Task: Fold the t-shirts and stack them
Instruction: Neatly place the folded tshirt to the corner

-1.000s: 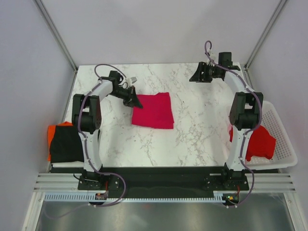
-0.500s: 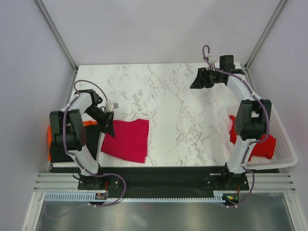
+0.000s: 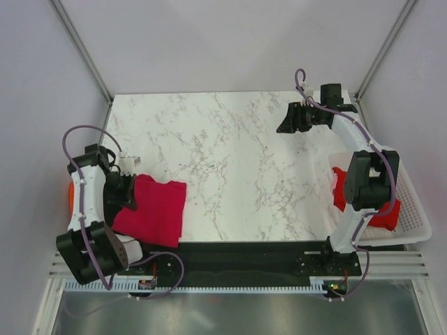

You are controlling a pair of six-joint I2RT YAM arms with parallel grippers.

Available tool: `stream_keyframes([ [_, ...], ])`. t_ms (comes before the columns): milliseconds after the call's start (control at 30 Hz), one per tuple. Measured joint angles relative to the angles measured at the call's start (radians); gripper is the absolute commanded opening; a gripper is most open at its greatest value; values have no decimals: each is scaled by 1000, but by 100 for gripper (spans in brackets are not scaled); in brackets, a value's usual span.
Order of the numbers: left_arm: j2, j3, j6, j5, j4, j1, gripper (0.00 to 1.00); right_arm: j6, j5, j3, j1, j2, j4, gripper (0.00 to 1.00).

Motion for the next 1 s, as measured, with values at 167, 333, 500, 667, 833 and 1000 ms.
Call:
stream_keyframes([
  [167,-179,12,39,-76,-14,32,2,0,-8,-2,0,-4,0,63],
  [333,-307,22,67,-140,-35,34,2,0,-26,-8,0,-17,1,63],
  [500,-332,40,78,-182,-50,34,2,-1,-45,-14,0,-17,0,63],
  [667,-328,100,103,-225,-53,34,2,-21,-60,-13,0,-17,-5,63],
  [833,-286,163,138,-269,-53,35,2,-37,-81,5,0,-15,-32,63],
  [1000,-253,171,181,-311,-52,62,2,-37,-97,23,3,-10,-36,62],
])
